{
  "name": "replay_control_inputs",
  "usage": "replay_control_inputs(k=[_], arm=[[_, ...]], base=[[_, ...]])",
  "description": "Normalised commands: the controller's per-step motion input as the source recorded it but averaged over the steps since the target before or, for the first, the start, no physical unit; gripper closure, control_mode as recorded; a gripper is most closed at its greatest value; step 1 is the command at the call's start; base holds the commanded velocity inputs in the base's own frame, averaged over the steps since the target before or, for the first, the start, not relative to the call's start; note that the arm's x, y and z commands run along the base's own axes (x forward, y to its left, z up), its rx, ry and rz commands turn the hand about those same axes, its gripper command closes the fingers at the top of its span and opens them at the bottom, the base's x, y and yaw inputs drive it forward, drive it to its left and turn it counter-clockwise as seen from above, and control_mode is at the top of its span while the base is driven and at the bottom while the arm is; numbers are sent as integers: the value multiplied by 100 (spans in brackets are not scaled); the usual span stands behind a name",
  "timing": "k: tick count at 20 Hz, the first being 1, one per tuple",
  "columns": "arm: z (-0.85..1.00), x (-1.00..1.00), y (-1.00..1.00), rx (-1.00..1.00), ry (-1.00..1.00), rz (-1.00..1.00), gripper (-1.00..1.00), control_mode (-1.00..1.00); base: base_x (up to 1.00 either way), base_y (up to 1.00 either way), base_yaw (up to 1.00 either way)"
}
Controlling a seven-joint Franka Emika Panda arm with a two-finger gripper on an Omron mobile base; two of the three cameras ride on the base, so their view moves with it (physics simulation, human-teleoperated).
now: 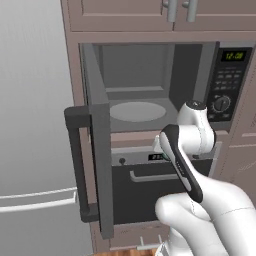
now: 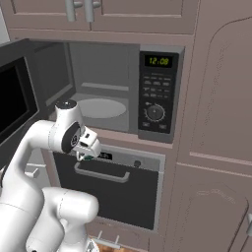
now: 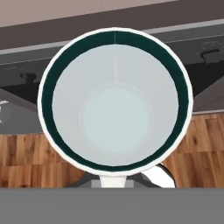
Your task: Pick the mug from the counter and place it inside the microwave. Then close the microwave.
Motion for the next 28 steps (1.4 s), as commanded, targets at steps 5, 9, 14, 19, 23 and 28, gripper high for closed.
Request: replay_control_inputs(k=[5,9,14,19,23,28], arm=[[0,0,0,0,0,0,100,100],[0,0,0,0,0,0,100,100],[0,0,0,0,0,0,100,100],[0,0,0,0,0,0,100,-100],[0,0,0,0,0,0,100,-100],[0,0,0,0,0,0,100,-100]], base=[[0,0,0],[0,0,0],[0,0,0],[0,0,0],[0,0,0],[0,0,0]])
